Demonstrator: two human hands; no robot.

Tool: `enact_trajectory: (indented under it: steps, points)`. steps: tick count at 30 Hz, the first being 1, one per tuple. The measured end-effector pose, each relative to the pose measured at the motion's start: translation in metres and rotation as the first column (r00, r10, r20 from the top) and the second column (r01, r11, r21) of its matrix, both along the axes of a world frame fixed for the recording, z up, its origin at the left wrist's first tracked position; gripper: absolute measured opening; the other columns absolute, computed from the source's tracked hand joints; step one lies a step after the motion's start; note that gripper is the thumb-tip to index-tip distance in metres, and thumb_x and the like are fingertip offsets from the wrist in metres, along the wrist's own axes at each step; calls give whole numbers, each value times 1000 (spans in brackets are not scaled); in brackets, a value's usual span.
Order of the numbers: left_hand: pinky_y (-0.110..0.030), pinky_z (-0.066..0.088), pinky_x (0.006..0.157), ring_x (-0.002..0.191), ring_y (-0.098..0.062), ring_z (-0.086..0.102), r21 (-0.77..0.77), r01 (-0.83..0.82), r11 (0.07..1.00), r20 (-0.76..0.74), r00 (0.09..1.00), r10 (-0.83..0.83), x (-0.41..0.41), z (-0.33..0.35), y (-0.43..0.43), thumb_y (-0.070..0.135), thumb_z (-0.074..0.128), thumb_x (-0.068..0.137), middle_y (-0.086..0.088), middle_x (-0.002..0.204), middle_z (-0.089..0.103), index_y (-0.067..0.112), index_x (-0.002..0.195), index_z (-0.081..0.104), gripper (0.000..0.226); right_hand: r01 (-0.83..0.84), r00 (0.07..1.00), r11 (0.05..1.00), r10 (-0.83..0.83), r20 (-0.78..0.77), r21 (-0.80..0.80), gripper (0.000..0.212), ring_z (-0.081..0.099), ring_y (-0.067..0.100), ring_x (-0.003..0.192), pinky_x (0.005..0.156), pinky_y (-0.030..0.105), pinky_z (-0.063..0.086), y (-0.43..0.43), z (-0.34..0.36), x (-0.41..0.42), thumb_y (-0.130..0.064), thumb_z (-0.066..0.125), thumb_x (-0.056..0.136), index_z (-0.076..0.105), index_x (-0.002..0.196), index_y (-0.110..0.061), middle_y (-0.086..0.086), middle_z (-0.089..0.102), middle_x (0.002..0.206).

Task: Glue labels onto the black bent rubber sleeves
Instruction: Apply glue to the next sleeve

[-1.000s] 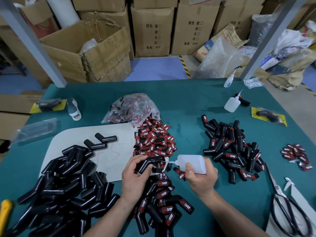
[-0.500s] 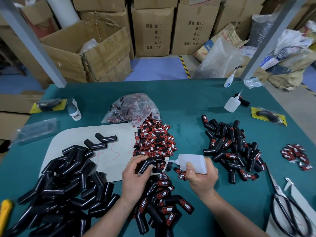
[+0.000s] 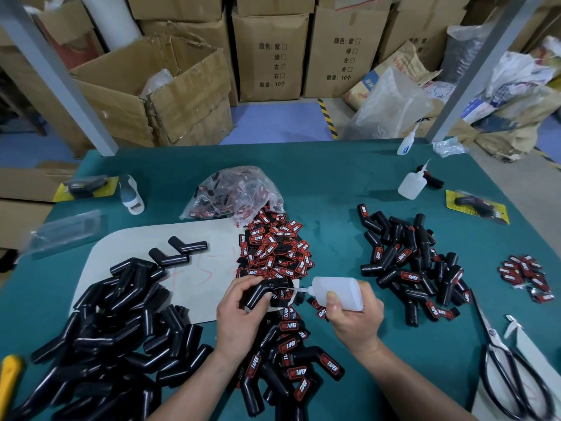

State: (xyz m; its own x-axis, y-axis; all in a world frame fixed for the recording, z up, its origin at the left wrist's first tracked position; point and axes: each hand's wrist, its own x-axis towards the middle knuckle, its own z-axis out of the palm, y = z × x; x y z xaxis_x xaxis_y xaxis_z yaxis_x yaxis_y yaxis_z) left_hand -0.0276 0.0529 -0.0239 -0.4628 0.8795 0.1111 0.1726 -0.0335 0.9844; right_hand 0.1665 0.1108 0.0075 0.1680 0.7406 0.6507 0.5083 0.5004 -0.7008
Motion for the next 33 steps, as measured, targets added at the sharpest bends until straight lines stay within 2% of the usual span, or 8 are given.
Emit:
enact_trajectory:
  steps: [7,10,12,15,18,26,30,33]
  points:
    - [-4,48,76,109,-3,66,21,15,1000,-48,999,-14,1,-1,0,0,82,84,18,114,69,50,107,72,56,-21,999,1000,21,-24,11,78,49,17,55,46,10,34,-2,2,0,-64,49,93,56,64,9,9,51,48]
    - [-4,48,78,110,-5,66,39,23,999,-76,997,-20,0,-3,1,-1,82,83,17,115,69,50,108,72,57,-10,1000,1000,11,-22,7,73,45,10,53,44,11,34,-2,3,0,-59,52,93,56,64,8,8,50,48]
    - [-4,48,79,110,-6,67,42,23,999,-82,996,-20,0,-5,1,-1,82,83,15,115,69,49,108,72,58,11,1000,1000,-11,-10,14,68,45,12,54,43,13,36,-2,3,0,-55,55,91,56,64,7,8,50,48]
    - [-3,47,75,108,-6,67,42,20,999,-84,996,-16,0,-6,1,-1,82,82,15,115,69,49,109,72,58,-7,1000,1000,8,-12,18,78,49,16,56,49,8,36,-2,4,0,-63,49,93,57,64,9,9,52,49]
    - [-3,47,74,108,-5,67,35,18,999,-78,997,-16,0,-5,2,-1,82,82,16,115,68,50,108,72,58,-20,1000,1000,20,-7,18,79,49,16,52,45,12,35,-2,3,0,-64,48,93,58,64,9,8,52,49]
    - [-3,48,72,104,-1,67,3,8,1000,-32,999,-7,1,0,1,0,82,83,19,113,68,51,105,72,56,-46,998,999,46,-39,3,75,44,2,57,55,-5,30,-1,5,0,-62,50,93,56,64,6,-8,43,58]
    - [-2,47,73,106,-1,66,12,13,1000,-45,999,-12,1,1,0,-1,81,83,19,113,68,50,106,72,57,-52,998,999,52,-29,2,76,50,12,51,49,2,34,-1,-1,1,-63,51,92,57,66,8,3,51,50]
    - [-2,48,73,106,0,66,11,12,1000,-49,999,-12,0,0,0,0,81,84,19,114,68,51,106,72,56,-49,998,999,49,-32,8,75,51,13,53,50,1,34,-1,-2,1,-62,52,93,57,66,8,5,53,50]
